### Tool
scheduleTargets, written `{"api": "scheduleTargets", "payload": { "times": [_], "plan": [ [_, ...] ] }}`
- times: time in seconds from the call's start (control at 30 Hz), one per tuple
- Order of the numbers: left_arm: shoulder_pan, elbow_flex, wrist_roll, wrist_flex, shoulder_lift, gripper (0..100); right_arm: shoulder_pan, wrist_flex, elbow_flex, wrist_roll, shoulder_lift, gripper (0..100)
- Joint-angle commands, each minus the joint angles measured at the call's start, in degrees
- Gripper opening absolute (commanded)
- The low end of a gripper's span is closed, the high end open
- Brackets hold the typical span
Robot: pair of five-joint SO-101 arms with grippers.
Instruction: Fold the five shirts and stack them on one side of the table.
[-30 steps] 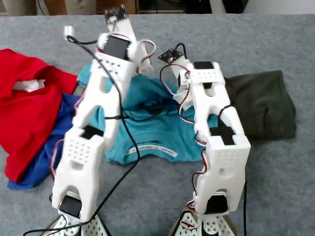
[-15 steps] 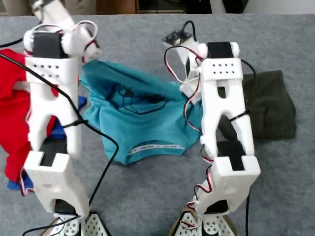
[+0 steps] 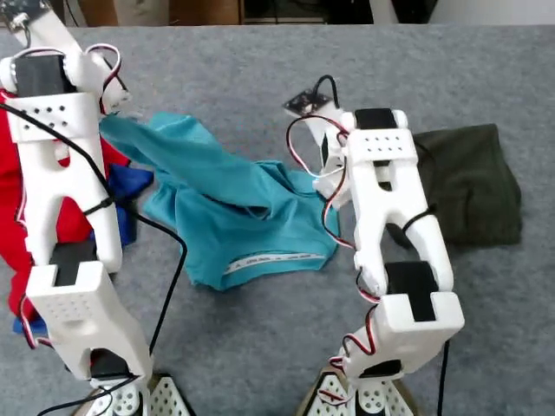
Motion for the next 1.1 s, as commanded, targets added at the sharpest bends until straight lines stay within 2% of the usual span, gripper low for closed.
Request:
{"api": "scheduleTargets", "payload": {
  "times": [0.0,0.13,0.23,0.37,0.43,0.57,0.63,0.8,1.07],
  "plan": [
    [-0.9,0.4,-2.0,0.5,0.0,2,0.3,-11.3,0.3,-0.3,-2.0,6.6],
    [-0.5,0.5,-2.5,0.5,1.0,2,1.5,-25.3,0.0,0.4,5.1,6.6],
    [-0.5,0.8,-2.5,0.5,1.1,2,0.7,-28.4,-1.4,8.8,12.4,7.4],
    [-0.8,0.8,-2.5,0.5,1.1,2,0.7,-15.8,-9.4,15.9,18.3,16.8],
    [-0.8,0.8,-2.5,0.5,1.1,2,1.8,-7.2,-15.0,22.2,19.6,20.0],
    [-0.8,0.8,-2.5,0.5,1.2,2,4.3,3.9,-26.2,41.1,20.9,18.8],
    [-0.8,1.3,-2.5,0.5,1.2,2,5.0,7.6,-28.9,46.2,20.9,16.8],
    [-0.8,4.0,-2.5,0.5,1.2,2,4.4,15.5,-32.9,48.7,19.7,11.8],
    [-0.8,4.7,-2.5,0.5,1.2,2,2.8,13.1,-26.6,52.1,19.6,22.4]
  ]
}}
